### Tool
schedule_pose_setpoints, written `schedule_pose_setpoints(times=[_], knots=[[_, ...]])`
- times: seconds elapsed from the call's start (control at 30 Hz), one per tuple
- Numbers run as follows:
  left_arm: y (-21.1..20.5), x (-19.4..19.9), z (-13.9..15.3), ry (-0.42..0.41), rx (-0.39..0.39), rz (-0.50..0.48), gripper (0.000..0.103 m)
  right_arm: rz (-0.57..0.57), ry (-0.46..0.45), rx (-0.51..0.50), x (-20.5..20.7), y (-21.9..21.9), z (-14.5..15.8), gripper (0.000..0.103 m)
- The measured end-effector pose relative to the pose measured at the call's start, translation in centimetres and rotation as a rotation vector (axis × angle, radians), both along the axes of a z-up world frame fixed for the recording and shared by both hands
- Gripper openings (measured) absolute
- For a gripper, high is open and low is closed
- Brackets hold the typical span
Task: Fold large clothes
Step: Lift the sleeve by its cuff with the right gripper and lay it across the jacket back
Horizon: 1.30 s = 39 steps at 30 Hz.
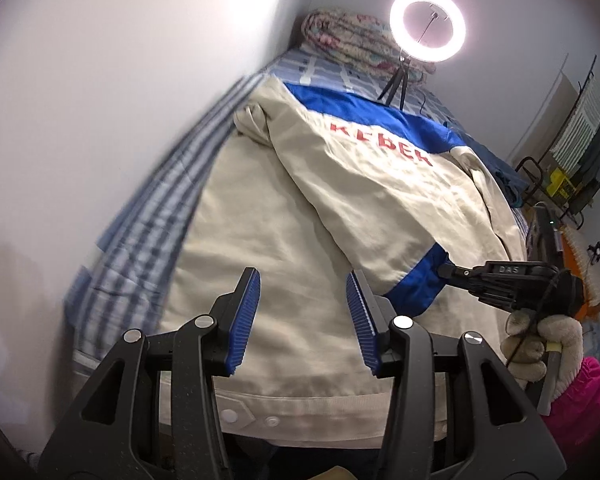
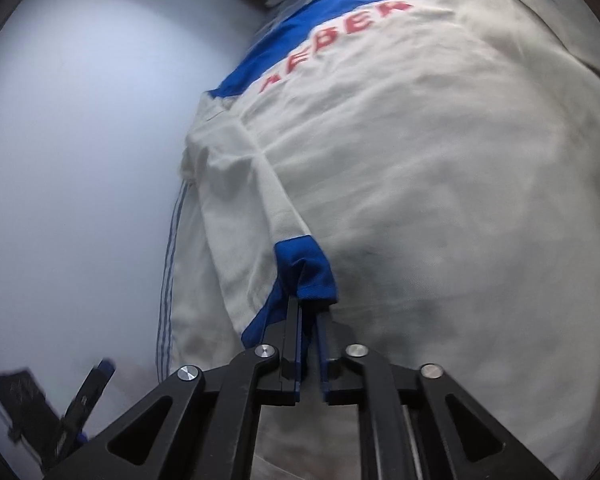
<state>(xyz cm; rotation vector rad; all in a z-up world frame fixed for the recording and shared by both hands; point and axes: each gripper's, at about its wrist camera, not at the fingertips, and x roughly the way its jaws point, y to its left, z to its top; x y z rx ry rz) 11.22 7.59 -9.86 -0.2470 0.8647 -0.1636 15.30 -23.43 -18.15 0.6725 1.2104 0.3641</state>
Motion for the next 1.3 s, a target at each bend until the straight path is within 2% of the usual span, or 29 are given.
schedule_pose_setpoints(times=[0.03, 0.07, 0.2, 0.23, 0.3, 0.33, 0.4, 0.43, 0.47, 0.57, 0.67, 0.77, 0.87, 0.93, 1.0, 1.07, 1.2, 1.23, 1.3], knots=[[-0.1, 0.3, -0.4, 0.009, -0.007, 0.002, 0.046, 0.025, -0.020, -0.006, 0.1, 0.2, 0.5, 0.036], [-0.1, 0.5, -0.6, 0.015, -0.013, 0.005, 0.046, 0.038, -0.037, -0.011, 0.4, 0.2, -0.3, 0.045], [0.2, 0.7, -1.2, 0.028, -0.034, 0.014, 0.046, 0.141, -0.119, -0.046, 0.4, 1.4, -0.6, 0.053], [0.4, 0.7, -1.3, 0.031, -0.037, 0.018, 0.046, 0.171, -0.126, -0.071, 0.2, 1.9, -0.8, 0.057], [0.7, 0.6, -1.4, 0.036, -0.046, 0.025, 0.046, 0.203, -0.114, -0.122, 0.7, 2.9, -1.9, 0.057], [0.8, 0.6, -1.5, 0.039, -0.051, 0.029, 0.046, 0.210, -0.099, -0.135, 0.7, 3.4, -2.4, 0.055], [1.0, 0.5, -1.5, 0.040, -0.053, 0.033, 0.046, 0.226, -0.079, -0.121, 0.7, 4.0, -3.3, 0.036], [1.2, 0.4, -1.5, 0.040, -0.055, 0.037, 0.046, 0.242, -0.061, -0.099, 0.8, 4.5, -3.7, 0.016], [1.3, 0.3, -1.5, 0.039, -0.056, 0.041, 0.046, 0.249, -0.046, -0.080, 0.9, 4.8, -4.0, 0.004], [2.1, 0.1, -1.2, 0.027, -0.066, 0.061, 0.046, 0.224, -0.021, 0.034, 1.2, 5.6, -3.6, 0.000], [3.1, -0.3, -0.6, 0.002, -0.074, 0.092, 0.046, 0.162, -0.003, 0.328, 0.9, 6.5, -0.8, 0.000], [4.3, -0.7, 0.3, -0.028, -0.079, 0.126, 0.046, 0.168, -0.096, 0.457, 0.5, 8.0, 4.0, 0.000], [5.9, -1.7, 1.6, -0.076, -0.073, 0.172, 0.046, 0.149, -0.170, 0.643, -0.7, 8.4, 8.8, 0.000], [6.8, -2.3, 2.1, -0.099, -0.068, 0.199, 0.046, 0.139, -0.193, 0.680, -1.9, 8.3, 10.3, 0.000], [7.6, -2.7, 2.3, -0.107, -0.071, 0.220, 0.046, 0.136, -0.176, 0.644, -3.1, 8.4, 10.1, 0.000], [8.3, -2.8, 2.2, -0.104, -0.076, 0.232, 0.046, 0.157, -0.108, 0.584, -4.3, 9.3, 8.2, 0.000], [8.9, -2.5, 1.4, -0.078, -0.094, 0.244, 0.046, 0.237, 0.076, 0.395, -6.4, 11.1, 2.3, 0.005], [8.8, -2.4, 1.1, -0.066, -0.106, 0.237, 0.046, 0.271, 0.114, 0.321, -6.7, 11.2, 1.1, 0.006], [8.4, -1.7, 0.5, -0.034, -0.137, 0.209, 0.050, 0.324, 0.132, 0.233, -7.3, 10.8, 0.2, 0.012]])
